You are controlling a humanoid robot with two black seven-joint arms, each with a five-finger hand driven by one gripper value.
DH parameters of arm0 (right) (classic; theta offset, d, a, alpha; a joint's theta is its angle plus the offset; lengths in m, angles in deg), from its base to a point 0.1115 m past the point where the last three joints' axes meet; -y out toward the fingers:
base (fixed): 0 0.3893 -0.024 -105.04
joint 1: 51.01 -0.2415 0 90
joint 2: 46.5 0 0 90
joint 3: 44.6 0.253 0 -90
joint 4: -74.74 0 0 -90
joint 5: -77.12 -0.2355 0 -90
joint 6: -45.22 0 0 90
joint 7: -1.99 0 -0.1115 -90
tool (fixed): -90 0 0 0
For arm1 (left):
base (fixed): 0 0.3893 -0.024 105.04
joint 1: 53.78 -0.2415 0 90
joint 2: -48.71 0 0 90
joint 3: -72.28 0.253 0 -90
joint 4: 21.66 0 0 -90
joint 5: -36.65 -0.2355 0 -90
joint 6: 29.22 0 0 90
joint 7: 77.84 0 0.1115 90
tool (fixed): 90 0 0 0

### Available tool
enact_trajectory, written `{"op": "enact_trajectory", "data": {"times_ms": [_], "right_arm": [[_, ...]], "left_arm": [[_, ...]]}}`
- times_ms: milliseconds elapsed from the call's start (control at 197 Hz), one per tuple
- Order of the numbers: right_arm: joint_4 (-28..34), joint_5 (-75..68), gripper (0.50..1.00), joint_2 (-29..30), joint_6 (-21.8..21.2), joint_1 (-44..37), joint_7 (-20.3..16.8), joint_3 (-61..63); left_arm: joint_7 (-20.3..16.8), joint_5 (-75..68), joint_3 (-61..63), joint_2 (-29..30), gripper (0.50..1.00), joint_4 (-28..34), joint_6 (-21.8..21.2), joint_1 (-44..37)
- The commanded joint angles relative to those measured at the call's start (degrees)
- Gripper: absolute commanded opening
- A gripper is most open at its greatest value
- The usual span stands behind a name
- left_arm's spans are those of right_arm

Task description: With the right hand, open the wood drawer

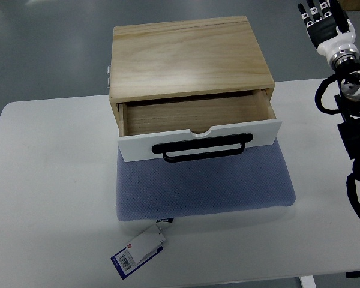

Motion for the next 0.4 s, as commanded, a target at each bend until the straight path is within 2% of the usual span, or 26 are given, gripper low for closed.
{"op": "enact_trajectory", "data": {"times_ms": [0,396], "right_arm": [[0.0,0.0,0.946,1.1,0.0,1.4,0.0,1.0],[0.0,0.0,0.946,2.1,0.0,3.1,0.2,0.6]], "left_arm": [[0.0,0.0,0.0,0.0,1.000,0.0,0.0,0.0],[0.0,0.0,0.0,0.0,1.000,0.0,0.0,0.0]]}}
